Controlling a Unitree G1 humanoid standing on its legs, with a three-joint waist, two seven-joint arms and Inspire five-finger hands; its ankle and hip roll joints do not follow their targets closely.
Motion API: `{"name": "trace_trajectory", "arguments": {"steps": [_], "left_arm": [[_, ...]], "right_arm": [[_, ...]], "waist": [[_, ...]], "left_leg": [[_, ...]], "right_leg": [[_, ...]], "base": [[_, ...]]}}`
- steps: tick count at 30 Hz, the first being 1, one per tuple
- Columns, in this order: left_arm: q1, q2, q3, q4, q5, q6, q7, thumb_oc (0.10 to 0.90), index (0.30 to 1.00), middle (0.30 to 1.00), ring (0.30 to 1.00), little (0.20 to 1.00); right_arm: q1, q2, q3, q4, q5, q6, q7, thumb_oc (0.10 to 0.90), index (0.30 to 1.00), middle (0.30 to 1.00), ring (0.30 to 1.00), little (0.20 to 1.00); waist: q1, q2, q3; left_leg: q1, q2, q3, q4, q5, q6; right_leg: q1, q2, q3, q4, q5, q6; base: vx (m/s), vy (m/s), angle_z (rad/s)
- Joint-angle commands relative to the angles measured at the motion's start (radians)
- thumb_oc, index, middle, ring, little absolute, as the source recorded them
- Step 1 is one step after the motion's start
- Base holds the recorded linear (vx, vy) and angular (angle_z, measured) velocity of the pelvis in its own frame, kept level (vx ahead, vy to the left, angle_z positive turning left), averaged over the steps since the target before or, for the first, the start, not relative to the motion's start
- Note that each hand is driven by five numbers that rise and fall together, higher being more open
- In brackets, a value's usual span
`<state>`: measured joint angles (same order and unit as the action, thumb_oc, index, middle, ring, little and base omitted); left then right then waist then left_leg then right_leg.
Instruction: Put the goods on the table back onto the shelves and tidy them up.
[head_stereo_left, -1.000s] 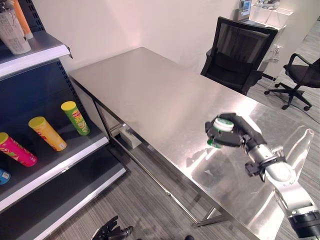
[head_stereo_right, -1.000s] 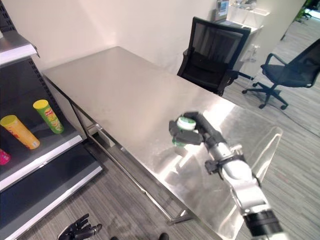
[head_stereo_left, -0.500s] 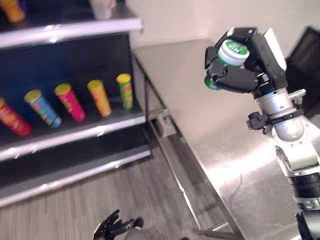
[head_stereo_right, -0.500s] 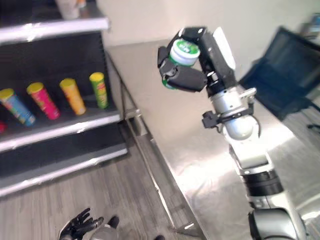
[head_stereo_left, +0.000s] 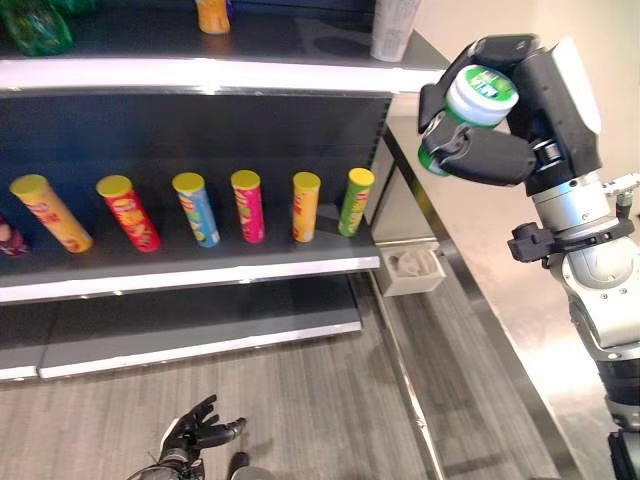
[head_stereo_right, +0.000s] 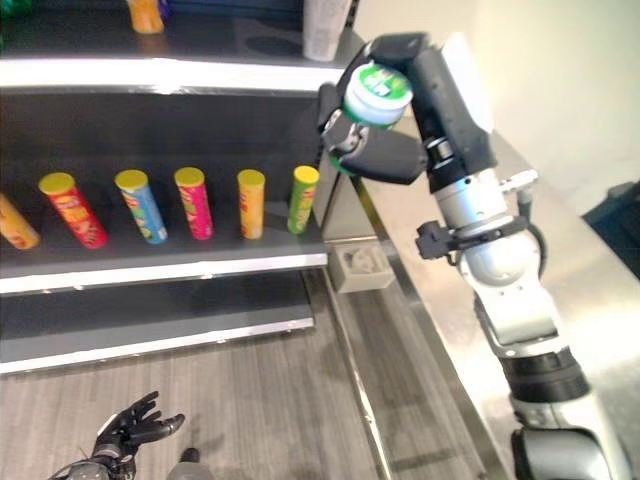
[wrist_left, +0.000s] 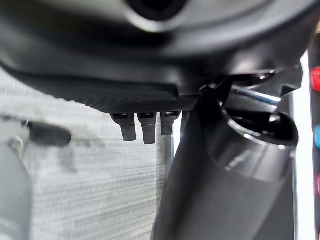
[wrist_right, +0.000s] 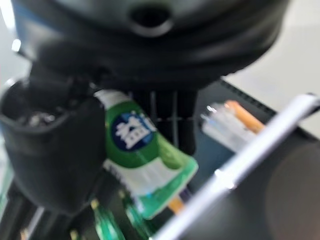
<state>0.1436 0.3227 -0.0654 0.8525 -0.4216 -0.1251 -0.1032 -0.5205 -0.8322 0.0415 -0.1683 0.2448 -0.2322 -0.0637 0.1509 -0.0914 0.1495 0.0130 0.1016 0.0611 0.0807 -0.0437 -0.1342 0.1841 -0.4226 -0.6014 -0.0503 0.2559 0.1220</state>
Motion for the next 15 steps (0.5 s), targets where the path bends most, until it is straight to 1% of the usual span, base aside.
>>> {"name": "trace_trajectory", "arguments": {"steps": [1, 2, 3, 4, 5, 6, 7, 8, 10, 11, 12, 13, 15], "left_arm": [[0.005, 0.023, -0.021, -0.044, 0.049, -0.056, -0.002, 0.8, 0.9, 0.9, 0.9, 0.9], [-0.001, 0.03, -0.026, -0.038, 0.056, -0.054, -0.001, 0.8, 0.9, 0.9, 0.9, 0.9], [-0.007, 0.036, -0.027, -0.034, 0.052, -0.054, -0.001, 0.8, 0.9, 0.9, 0.9, 0.9], [-0.008, 0.037, -0.028, -0.034, 0.051, -0.054, -0.001, 0.8, 0.9, 0.9, 0.9, 0.9], [-0.006, 0.04, -0.026, -0.039, 0.047, -0.055, -0.003, 0.8, 0.9, 0.9, 0.9, 0.9], [-0.014, 0.048, -0.032, -0.03, 0.047, -0.054, -0.008, 0.8, 0.9, 0.9, 0.9, 0.9], [-0.021, 0.053, -0.037, -0.029, 0.043, -0.053, -0.01, 0.8, 0.9, 0.9, 0.9, 0.9], [-0.021, 0.054, -0.036, -0.028, 0.04, -0.052, -0.012, 0.8, 0.9, 0.9, 0.9, 0.9], [-0.031, 0.051, -0.037, -0.009, 0.034, -0.053, -0.002, 0.8, 0.9, 0.9, 0.9, 0.9], [-0.032, 0.049, -0.034, -0.007, 0.033, -0.053, -0.004, 0.8, 0.9, 0.9, 0.9, 0.9], [-0.029, 0.043, -0.039, -0.008, 0.029, -0.047, -0.007, 0.8, 0.9, 0.9, 0.9, 0.9], [-0.034, 0.036, -0.031, -0.007, 0.015, -0.049, 0.001, 0.8, 0.9, 0.9, 0.9, 0.9], [-0.027, 0.02, -0.029, -0.007, 0.011, -0.049, 0.004, 0.8, 0.9, 0.9, 0.9, 0.9]], "right_arm": [[-0.057, -0.054, -0.067, -0.006, -0.024, -0.034, -0.075, 0.4, 0.3, 0.3, 0.3, 0.3], [-0.035, -0.053, -0.076, -0.008, -0.025, -0.034, -0.075, 0.4, 0.3, 0.3, 0.3, 0.3], [-0.018, -0.055, -0.089, -0.016, -0.02, -0.035, -0.07, 0.4, 0.3, 0.3, 0.3, 0.3], [-0.016, -0.055, -0.091, -0.017, -0.019, -0.035, -0.07, 0.4, 0.3, 0.3, 0.3, 0.3], [-0.009, -0.062, -0.1, -0.02, -0.014, -0.039, -0.069, 0.4, 0.3, 0.3, 0.3, 0.3], [-0.003, -0.085, -0.112, -0.012, 0.013, -0.053, -0.071, 0.4, 0.3, 0.3, 0.3, 0.3], [-0.007, -0.095, -0.118, -0.008, 0.035, -0.058, -0.068, 0.4, 0.3, 0.3, 0.3, 0.3], [-0.019, -0.103, -0.116, 0.0, 0.046, -0.062, -0.069, 0.4, 0.3, 0.3, 0.3, 0.3], [-0.048, -0.12, -0.086, 0.017, 0.057, -0.071, -0.073, 0.4, 0.3, 0.3, 0.3, 0.3], [-0.057, -0.131, -0.086, 0.025, 0.068, -0.069, -0.062, 0.4, 0.3, 0.3, 0.3, 0.3], [-0.062, -0.137, -0.083, 0.022, 0.068, -0.065, -0.06, 0.4, 0.3, 0.3, 0.3, 0.3], [-0.101, -0.148, -0.059, 0.04, 0.076, -0.071, -0.068, 0.4, 0.3, 0.3, 0.3, 0.3], [-0.12, -0.155, -0.048, 0.051, 0.082, -0.072, -0.075, 0.4, 0.3, 0.3, 0.3, 0.3]], "waist": [[0.022, 0.014, -0.061], [0.008, 0.009, -0.047], [-0.012, 0.009, -0.042], [-0.009, 0.008, -0.043], [-0.016, 0.014, -0.041], [-0.04, 0.025, -0.035], [-0.049, 0.023, -0.029], [-0.051, 0.019, -0.026], [-0.054, 0.005, -0.024], [-0.05, -0.005, -0.026], [-0.055, -0.01, -0.02], [-0.047, -0.021, -0.023], [-0.047, -0.023, -0.03]], "left_leg": [[0.059, 0.007, 0.018, -0.119, -0.038, 0.036], [0.05, -0.019, 0.005, -0.118, -0.02, 0.055], [0.049, -0.032, -0.014, -0.122, -0.012, 0.066], [0.046, -0.033, -0.013, -0.122, -0.008, 0.066], [0.049, -0.038, -0.023, -0.127, -0.003, 0.072], [0.048, -0.05, -0.062, -0.135, 0.011, 0.086], [0.044, -0.062, -0.084, -0.132, 0.017, 0.092], [0.046, -0.07, -0.1, -0.137, 0.021, 0.095], [0.046, -0.087, -0.105, -0.138, 0.021, 0.1], [0.037, -0.101, -0.124, -0.126, 0.019, 0.101], [0.041, -0.107, -0.137, -0.122, 0.015, 0.101], [0.04, -0.113, -0.142, -0.114, 0.008, 0.092], [0.041, -0.113, -0.145, -0.11, 0.006, 0.088]], "right_leg": [[-0.069, -0.049, 0.05, 0.087, -0.099, 0.132], [-0.089, -0.047, 0.099, 0.128, -0.093, 0.109], [-0.113, -0.008, 0.185, 0.161, -0.123, 0.094], [-0.12, -0.009, 0.188, 0.164, -0.122, 0.092], [-0.138, 0.032, 0.247, 0.186, -0.156, 0.083], [-0.168, 0.141, 0.343, 0.218, -0.258, 0.054], [-0.18, 0.197, 0.378, 0.22, -0.292, 0.038], [-0.188, 0.234, 0.392, 0.216, -0.307, 0.034], [-0.186, 0.302, 0.379, 0.172, -0.319, 0.002], [-0.158, 0.317, 0.383, 0.126, -0.323, 0.007], [-0.159, 0.335, 0.41, 0.125, -0.328, -0.009], [-0.136, 0.344, 0.423, 0.074, -0.303, -0.001], [-0.116, 0.348, 0.415, 0.038, -0.291, -0.006]], "base": [[-0.03, 0.276, 0.16], [-0.01, 0.289, 0.14], [-0.04, 0.195, 0.43], [0.04, 0.157, 0.81], [0.09, 0.17, 0.77], [0.12, 0.194, 0.51], [0.11, 0.125, 0.24], [0.05, 0.021, 0.58], [0.04, -0.029, 0.9], [0.06, -0.049, 0.6], [0.1, -0.097, 0.3], [0.08, -0.071, 0.21], [0.1, -0.078, 0.2]]}}
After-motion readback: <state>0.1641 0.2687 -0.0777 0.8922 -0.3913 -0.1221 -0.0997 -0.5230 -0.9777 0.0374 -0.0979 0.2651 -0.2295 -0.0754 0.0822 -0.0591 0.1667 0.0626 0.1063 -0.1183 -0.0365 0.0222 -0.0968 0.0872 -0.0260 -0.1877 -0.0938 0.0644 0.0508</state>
